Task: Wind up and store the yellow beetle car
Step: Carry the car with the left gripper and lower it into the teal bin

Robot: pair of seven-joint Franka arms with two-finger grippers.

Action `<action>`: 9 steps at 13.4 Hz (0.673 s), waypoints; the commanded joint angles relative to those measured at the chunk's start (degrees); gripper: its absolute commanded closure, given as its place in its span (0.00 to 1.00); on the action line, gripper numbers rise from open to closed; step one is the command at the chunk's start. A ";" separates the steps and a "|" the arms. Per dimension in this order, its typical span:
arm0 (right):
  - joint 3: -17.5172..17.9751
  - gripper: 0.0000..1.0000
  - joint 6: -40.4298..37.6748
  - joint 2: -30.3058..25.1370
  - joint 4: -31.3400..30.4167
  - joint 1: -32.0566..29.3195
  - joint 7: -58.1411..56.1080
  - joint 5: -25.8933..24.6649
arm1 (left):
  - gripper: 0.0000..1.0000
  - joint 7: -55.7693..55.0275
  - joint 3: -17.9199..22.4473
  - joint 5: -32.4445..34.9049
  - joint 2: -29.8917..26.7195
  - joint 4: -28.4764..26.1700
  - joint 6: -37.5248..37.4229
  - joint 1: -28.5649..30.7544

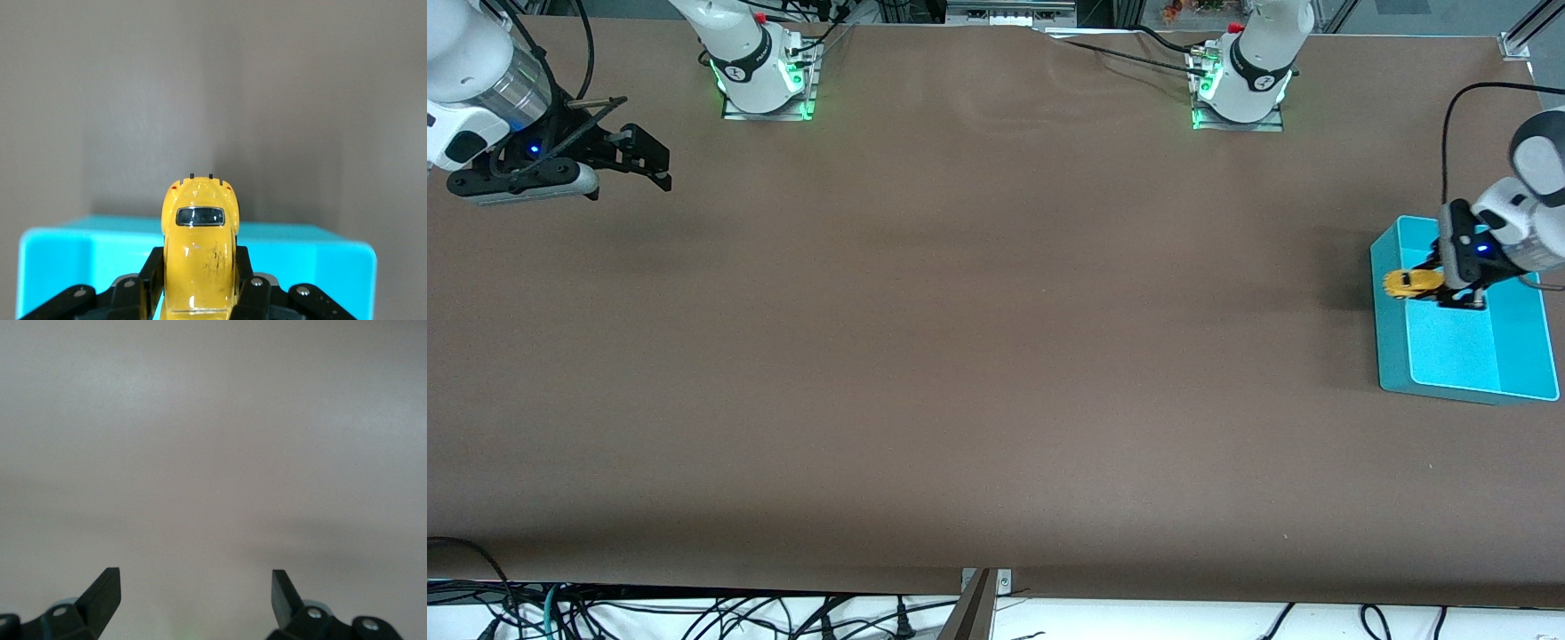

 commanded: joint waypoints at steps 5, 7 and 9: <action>0.98 0.00 -0.71 0.31 1.20 -0.15 0.70 0.90 | 0.93 11.36 -0.87 0.48 12.34 9.30 -1.02 8.09; 0.98 0.00 -0.62 0.31 1.20 -0.15 0.70 0.90 | 0.92 12.85 -0.87 0.40 15.24 10.80 -0.76 8.09; 0.98 0.00 -0.62 0.31 1.20 -0.15 0.70 0.81 | 0.92 13.21 -0.87 0.48 18.23 12.12 -0.23 8.09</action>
